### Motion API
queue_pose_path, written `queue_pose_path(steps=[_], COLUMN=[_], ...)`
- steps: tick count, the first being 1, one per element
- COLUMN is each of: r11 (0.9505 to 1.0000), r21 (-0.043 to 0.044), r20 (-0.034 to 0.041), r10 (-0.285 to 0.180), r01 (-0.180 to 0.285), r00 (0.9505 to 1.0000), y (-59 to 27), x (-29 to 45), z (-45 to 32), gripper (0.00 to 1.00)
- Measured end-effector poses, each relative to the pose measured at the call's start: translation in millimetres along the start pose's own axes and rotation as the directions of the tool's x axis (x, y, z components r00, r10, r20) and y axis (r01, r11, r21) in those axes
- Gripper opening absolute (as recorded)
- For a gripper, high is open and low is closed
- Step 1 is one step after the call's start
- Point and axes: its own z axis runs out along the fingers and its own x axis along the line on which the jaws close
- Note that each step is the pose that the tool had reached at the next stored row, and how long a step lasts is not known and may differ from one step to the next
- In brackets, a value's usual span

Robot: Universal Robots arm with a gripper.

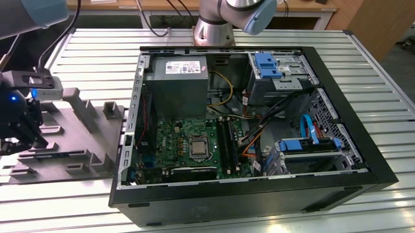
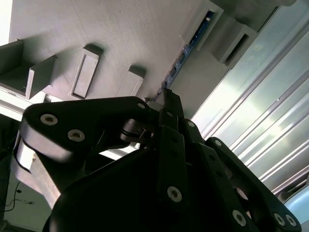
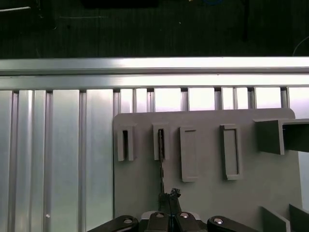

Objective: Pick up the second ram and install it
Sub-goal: 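Pick up the second ram and move it above second insertion slot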

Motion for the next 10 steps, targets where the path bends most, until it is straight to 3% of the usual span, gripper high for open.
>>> queue_pose_path(steps=[5,10], r11=[1.0000,1.0000], r21=[0.0003,0.0017], r20=[0.0000,0.0000], r10=[-0.002,-0.004], r01=[0.002,0.004], r00=[1.0000,1.0000], y=[-0.4,-0.6], x=[0.4,0.5], z=[7.4,10.1], gripper=[0.10,0.10])
